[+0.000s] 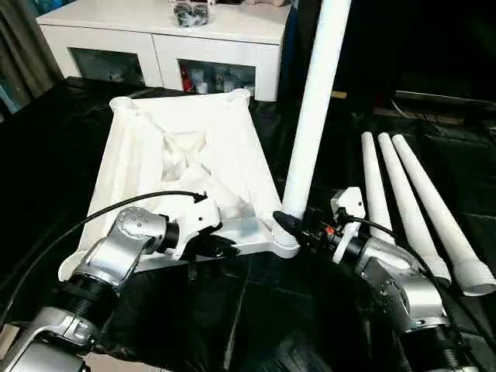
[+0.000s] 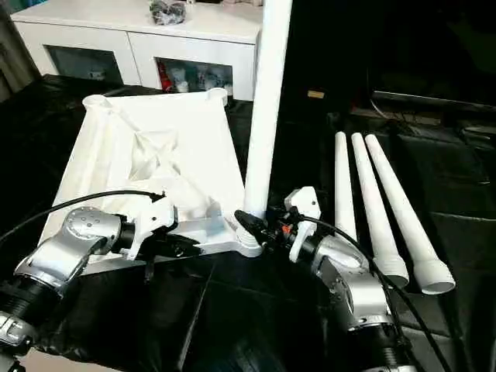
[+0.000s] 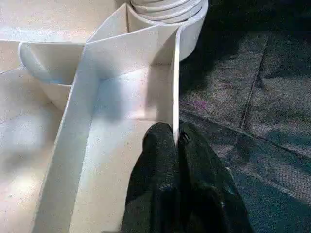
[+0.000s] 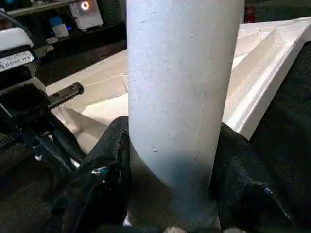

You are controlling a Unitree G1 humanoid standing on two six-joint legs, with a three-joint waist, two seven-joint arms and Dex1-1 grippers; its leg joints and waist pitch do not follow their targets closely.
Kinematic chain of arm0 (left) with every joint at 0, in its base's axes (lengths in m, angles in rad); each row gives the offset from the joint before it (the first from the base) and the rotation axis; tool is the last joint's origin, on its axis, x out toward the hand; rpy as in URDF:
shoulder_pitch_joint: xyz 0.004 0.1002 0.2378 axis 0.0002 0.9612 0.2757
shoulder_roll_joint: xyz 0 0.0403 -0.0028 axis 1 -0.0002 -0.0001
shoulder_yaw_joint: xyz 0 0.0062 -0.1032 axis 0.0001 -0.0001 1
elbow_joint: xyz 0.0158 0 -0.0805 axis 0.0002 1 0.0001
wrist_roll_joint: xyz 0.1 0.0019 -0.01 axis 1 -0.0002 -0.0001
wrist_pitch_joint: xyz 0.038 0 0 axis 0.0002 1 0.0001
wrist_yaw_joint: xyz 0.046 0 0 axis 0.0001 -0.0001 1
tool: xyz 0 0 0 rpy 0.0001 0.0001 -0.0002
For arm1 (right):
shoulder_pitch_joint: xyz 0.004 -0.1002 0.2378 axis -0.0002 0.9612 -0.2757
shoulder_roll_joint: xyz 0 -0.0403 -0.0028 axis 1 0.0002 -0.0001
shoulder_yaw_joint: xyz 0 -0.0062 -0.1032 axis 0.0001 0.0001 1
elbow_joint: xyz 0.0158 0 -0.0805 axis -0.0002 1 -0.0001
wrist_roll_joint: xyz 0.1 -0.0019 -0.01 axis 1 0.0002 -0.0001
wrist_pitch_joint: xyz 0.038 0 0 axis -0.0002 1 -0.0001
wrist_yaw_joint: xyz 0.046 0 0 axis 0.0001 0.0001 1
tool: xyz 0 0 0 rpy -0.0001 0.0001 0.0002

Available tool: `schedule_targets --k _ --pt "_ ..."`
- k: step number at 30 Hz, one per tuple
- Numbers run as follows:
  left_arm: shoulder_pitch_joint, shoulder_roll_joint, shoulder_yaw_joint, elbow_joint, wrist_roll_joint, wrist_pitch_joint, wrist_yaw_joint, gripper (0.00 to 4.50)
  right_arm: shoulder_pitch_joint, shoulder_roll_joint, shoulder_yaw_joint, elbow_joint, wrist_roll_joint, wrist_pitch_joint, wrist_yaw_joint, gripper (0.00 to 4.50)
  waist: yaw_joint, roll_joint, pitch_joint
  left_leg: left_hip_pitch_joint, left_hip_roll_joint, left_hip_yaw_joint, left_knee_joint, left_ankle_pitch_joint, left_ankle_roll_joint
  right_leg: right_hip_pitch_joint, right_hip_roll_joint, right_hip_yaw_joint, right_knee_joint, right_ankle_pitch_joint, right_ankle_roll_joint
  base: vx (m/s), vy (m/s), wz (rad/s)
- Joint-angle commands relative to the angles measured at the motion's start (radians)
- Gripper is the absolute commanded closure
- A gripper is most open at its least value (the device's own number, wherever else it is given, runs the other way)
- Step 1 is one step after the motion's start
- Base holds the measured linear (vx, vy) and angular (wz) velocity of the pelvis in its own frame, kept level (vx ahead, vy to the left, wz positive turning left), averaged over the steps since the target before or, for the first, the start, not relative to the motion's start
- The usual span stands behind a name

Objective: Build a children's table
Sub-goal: Insert table leg to table base

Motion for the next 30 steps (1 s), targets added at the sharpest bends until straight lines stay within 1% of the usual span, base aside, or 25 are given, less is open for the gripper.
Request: schedule_targets --k 1,4,5,10,14,20,21,25,28,30 --pt "0.002 -0.016 0.025 0.005 -0.002 0.01 0.037 4.5 0.041 0.006 0.009 0.049 -0.001 0.016 0.008 2.55 0.007 -0.006 -0.04 -0.002 0.052 -0.017 -0.081 -0.188 0.03 0.034 -0.086 0.05 -0.087 -0.302 -0.193 0.0 0.0 0.0" --pt "0.002 -0.017 0.025 0.005 0.0 0.01 0.042 4.5 0.054 0.011 0.0 0.057 0.002 -0.001 0.004 2.55 0.009 -0.006 -0.041 -0.004 0.051 -0.017 -0.081 -0.177 0.031 0.036 -0.085 0.05 -0.085 -0.287 -0.193 0.0 0.0 0.0" --pt "0.003 -0.018 0.026 0.003 -0.001 0.011 0.047 4.5 0.069 0.018 -0.013 0.063 0.008 -0.018 -0.002 2.55 0.01 -0.005 -0.041 -0.005 0.052 -0.017 -0.081 -0.172 0.032 0.036 -0.086 0.05 -0.084 -0.274 -0.196 0.0 0.0 0.0" --pt "0.003 -0.02 0.029 0.005 0.0 0.009 0.055 4.5 0.088 0.029 -0.036 0.077 0.022 -0.041 -0.008 2.55 0.011 -0.003 -0.04 -0.004 0.052 -0.017 -0.083 -0.188 0.031 0.034 -0.086 0.05 -0.087 -0.283 -0.198 0.0 0.0 0.0" --pt "-0.001 -0.021 0.032 0.015 0.005 0.003 0.065 4.5 0.106 0.026 -0.044 0.087 0.012 -0.074 -0.016 2.55 0.011 0.0 -0.039 -0.005 0.052 -0.018 -0.084 -0.2 0.028 0.034 -0.086 0.05 -0.09 -0.302 -0.191 0.0 0.0 0.0" --pt "-0.004 -0.021 0.037 0.023 0.012 -0.006 0.072 4.5 0.124 0.002 -0.048 0.048 0.01 -0.082 -0.011 2.55 0.013 -0.003 -0.039 -0.004 0.053 -0.018 -0.086 -0.207 0.029 0.033 -0.086 0.05 -0.092 -0.325 -0.178 0.0 0.0 0.0" --pt "-0.004 -0.021 0.037 0.026 0.012 -0.008 0.073 4.5 0.128 -0.003 -0.05 0.042 0.011 -0.083 -0.008 2.55 0.015 -0.002 -0.04 -0.003 0.053 -0.018 -0.085 -0.201 0.03 0.032 -0.086 0.051 -0.091 -0.314 -0.179 0.0 0.0 0.0" --pt "-0.003 -0.02 0.038 0.028 0.014 -0.012 0.075 4.5 0.137 -0.011 -0.057 0.032 0.016 -0.086 -0.002 2.56 0.018 -0.002 -0.039 -0.005 0.052 -0.018 -0.085 -0.196 0.033 0.034 -0.086 0.051 -0.091 -0.302 -0.181 0.0 0.0 0.0" --pt "-0.002 -0.019 0.038 0.029 0.017 -0.015 0.076 4.5 0.146 -0.017 -0.06 0.025 0.023 -0.091 0.002 2.57 0.018 -0.002 -0.037 -0.005 0.052 -0.018 -0.086 -0.213 0.033 0.032 -0.086 0.051 -0.094 -0.333 -0.175 0.0 0.0 0.0" --pt "-0.001 -0.018 0.04 0.029 0.019 -0.017 0.076 4.5 0.157 -0.025 -0.06 0.006 0.027 -0.093 0.004 2.57 0.02 0.0 -0.037 -0.005 0.053 -0.019 -0.087 -0.217 0.031 0.031 -0.087 0.051 -0.096 -0.347 -0.17 0.0 0.0 0.0"
